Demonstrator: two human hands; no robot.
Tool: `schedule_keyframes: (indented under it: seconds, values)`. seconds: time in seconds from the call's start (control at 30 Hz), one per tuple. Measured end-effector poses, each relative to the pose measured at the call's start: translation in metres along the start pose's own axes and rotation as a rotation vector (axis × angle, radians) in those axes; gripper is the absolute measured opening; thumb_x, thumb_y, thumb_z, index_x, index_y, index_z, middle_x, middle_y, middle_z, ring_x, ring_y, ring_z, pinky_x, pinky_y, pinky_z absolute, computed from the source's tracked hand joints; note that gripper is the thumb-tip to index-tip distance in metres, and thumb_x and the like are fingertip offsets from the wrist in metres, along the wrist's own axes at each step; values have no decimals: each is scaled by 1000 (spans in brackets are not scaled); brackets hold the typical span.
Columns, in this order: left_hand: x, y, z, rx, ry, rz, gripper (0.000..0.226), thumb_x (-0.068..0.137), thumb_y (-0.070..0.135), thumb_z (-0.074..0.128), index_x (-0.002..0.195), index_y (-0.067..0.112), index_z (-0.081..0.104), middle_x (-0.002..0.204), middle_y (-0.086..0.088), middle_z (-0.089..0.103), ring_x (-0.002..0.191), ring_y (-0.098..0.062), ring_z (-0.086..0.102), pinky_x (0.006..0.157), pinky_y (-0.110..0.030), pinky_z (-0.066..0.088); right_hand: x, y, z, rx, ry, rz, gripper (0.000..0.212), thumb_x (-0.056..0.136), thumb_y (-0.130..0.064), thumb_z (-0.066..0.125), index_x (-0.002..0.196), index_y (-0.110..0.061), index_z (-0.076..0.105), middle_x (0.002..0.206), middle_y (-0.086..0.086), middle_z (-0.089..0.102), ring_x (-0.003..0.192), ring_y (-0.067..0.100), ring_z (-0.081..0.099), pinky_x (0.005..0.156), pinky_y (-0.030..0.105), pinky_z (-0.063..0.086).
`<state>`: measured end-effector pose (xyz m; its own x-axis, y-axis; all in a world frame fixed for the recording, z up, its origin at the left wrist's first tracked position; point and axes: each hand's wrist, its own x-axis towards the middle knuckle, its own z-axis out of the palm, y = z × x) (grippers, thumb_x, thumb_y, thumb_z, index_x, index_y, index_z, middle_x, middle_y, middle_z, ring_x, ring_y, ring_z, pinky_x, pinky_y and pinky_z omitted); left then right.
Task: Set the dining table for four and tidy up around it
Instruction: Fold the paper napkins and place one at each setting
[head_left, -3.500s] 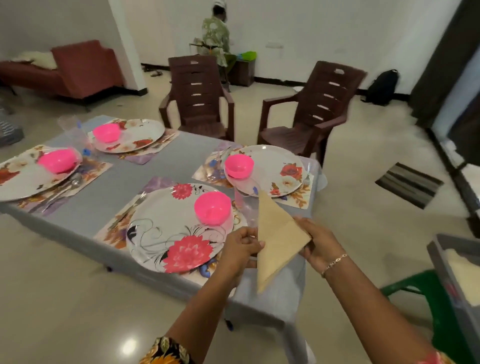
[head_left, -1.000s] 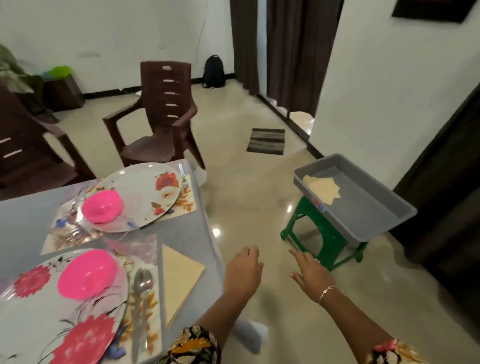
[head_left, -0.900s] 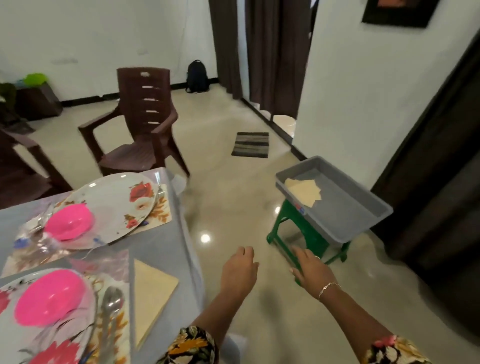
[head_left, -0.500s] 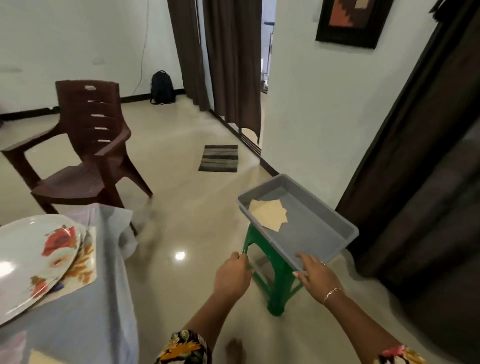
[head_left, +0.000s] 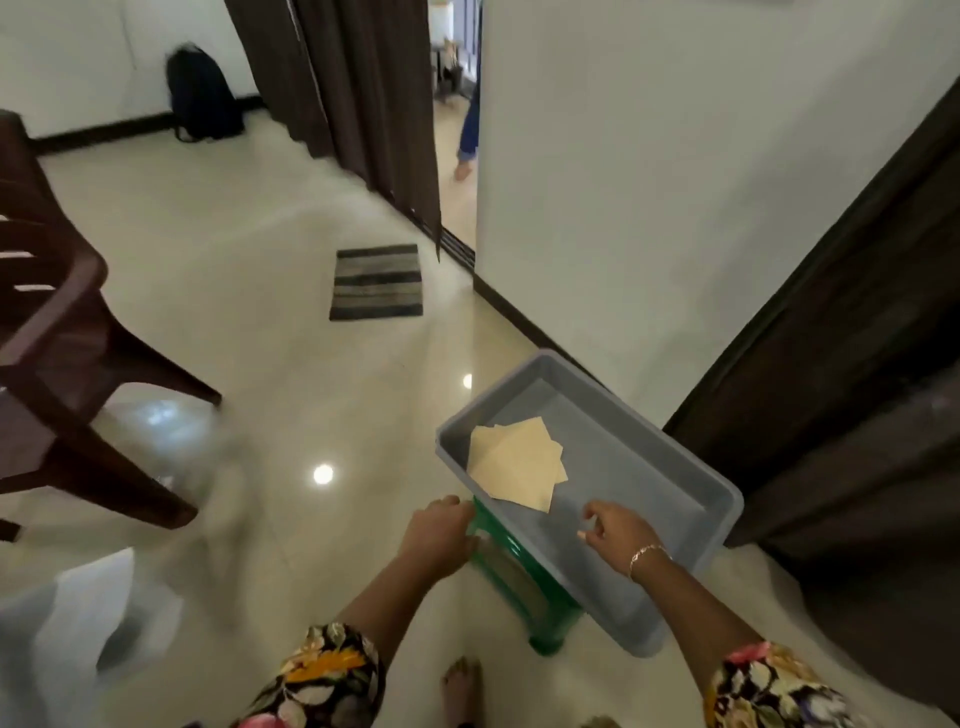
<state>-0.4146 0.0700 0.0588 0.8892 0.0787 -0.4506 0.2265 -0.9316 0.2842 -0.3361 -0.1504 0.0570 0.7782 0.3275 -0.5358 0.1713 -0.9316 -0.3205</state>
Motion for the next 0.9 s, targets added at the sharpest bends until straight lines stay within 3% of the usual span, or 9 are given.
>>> schedule_keyframes:
  seconds: [0.13,0.37,0.43,0.53,0.6,0.7,0.9]
  values:
    - [48,-9,-5,19,-78,27,37,94,33,50,125,14,49,124,-7,54,113,-24,52,92,-33,44,47,1,-2,65,-51,60,29,91,-23,56,114,-6,55,92,1,48,84,15,47,73,22,38]
    - [137,-16,7,127,-182,96,37,93,30,50,125,12,51,126,-9,54,115,-28,50,99,-36,38,155,6,-9,168,-82,136,26,88,-14,57,113,-6,60,105,12,62,103,27,57,78,25,41]
    - [164,-16,13,89,-229,86,36,93,28,49,125,11,51,127,-10,54,116,-27,49,103,-35,36,187,10,-6,170,-113,144,28,88,-14,59,114,-7,59,96,7,55,101,26,57,85,28,43]
    - [203,-13,26,-157,-305,-58,43,93,28,52,133,11,45,134,-9,49,121,-25,48,103,-34,40,229,20,3,168,-153,158,28,85,-14,62,113,-7,59,94,4,49,97,27,56,87,31,44]
    - [227,-12,35,-356,-299,-196,50,93,30,54,137,10,39,138,-9,46,125,-25,45,104,-33,38,253,28,11,172,-160,183,27,83,-14,64,110,-9,60,103,9,58,99,28,56,86,32,45]
    - [256,-13,46,-587,-239,-398,53,92,30,56,138,8,38,139,-11,46,126,-27,45,103,-34,38,280,37,22,168,-141,231,28,83,-12,63,111,-11,60,117,14,57,108,32,54,91,36,47]
    - [287,-21,66,-720,-258,-569,56,92,26,57,138,8,33,136,-14,45,122,-30,46,103,-39,40,310,44,35,133,-149,274,44,83,-11,63,125,-15,50,130,15,45,117,36,48,96,34,38]
